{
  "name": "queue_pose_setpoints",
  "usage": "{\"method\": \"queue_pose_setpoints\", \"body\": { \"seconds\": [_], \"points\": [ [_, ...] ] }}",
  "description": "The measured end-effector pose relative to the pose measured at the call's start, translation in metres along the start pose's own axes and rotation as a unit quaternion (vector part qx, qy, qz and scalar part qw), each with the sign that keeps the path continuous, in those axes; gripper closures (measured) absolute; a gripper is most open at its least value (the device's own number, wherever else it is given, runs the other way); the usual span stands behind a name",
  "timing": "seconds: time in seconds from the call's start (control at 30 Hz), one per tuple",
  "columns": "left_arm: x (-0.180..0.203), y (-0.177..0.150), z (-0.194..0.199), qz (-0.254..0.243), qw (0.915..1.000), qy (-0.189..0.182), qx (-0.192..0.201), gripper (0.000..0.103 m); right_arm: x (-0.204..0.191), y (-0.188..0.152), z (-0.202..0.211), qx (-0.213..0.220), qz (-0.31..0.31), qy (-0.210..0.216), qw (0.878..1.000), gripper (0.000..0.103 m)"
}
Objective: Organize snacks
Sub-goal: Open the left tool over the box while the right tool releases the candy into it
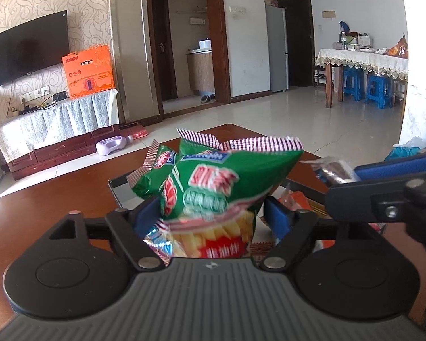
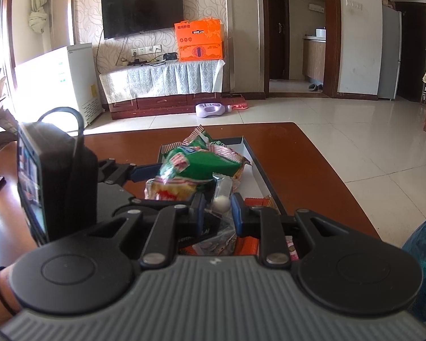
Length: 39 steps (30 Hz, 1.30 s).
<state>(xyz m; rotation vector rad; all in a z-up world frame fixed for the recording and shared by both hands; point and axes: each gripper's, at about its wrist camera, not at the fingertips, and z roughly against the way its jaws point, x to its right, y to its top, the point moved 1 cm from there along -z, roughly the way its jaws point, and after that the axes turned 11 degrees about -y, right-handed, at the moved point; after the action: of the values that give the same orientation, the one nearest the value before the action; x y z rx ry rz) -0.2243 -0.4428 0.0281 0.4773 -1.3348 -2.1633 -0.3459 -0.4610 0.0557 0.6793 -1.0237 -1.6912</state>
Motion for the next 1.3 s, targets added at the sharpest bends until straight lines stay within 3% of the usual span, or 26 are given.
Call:
{"method": "queue_pose_setpoints", "body": {
  "seconds": [0.83, 1.3],
  "points": [
    [0.008, -0.024, 0.048, -0.021, 0.9994, -0.024, -0.011, 0.019, -0.009, -0.002, -0.019, -0.03, 0.013, 0.02, 0.999, 0.079],
    [0.007, -0.053, 0.073, -0.041, 0.9985, -0.008, -0.035, 0.019, -0.016, -0.006, -0.042, -0.051, 0.017, 0.015, 0.998, 0.078]
  ]
}}
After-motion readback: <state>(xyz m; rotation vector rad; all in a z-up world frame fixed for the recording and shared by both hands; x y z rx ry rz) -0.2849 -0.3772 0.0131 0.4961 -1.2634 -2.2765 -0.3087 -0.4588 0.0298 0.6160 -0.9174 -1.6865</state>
